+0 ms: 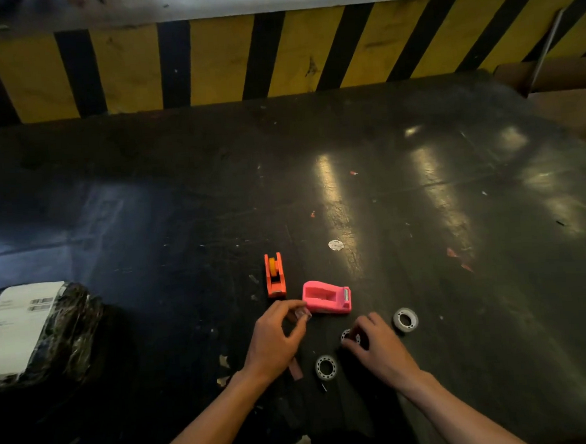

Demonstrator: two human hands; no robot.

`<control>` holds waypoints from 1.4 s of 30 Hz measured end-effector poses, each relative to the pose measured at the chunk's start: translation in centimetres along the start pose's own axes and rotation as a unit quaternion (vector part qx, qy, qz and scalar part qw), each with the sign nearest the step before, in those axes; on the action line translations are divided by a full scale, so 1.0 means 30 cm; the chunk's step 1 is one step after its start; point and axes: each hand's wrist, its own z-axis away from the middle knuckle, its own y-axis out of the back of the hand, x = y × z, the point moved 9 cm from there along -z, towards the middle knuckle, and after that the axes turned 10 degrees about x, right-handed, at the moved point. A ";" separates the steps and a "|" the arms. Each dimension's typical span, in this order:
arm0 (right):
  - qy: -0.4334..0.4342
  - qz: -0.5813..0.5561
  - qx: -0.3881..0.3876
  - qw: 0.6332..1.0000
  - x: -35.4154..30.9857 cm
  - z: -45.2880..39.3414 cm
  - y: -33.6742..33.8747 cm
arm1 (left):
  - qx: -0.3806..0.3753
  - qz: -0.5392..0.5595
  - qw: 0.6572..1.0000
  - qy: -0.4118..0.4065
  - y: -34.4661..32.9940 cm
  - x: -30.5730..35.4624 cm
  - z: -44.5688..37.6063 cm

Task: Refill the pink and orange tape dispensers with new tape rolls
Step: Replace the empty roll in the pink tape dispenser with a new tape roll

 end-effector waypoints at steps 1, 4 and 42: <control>-0.008 -0.014 0.044 0.999 0.002 -0.005 0.034 | 0.002 0.001 1.000 0.004 0.004 -0.005 0.000; -0.044 0.067 0.163 0.983 0.044 -0.018 0.139 | 0.011 0.003 1.000 0.017 0.017 -0.016 0.000; -0.257 -0.649 -0.097 0.709 -0.233 -0.083 -0.015 | 0.062 0.057 0.996 -0.017 0.040 0.122 -0.069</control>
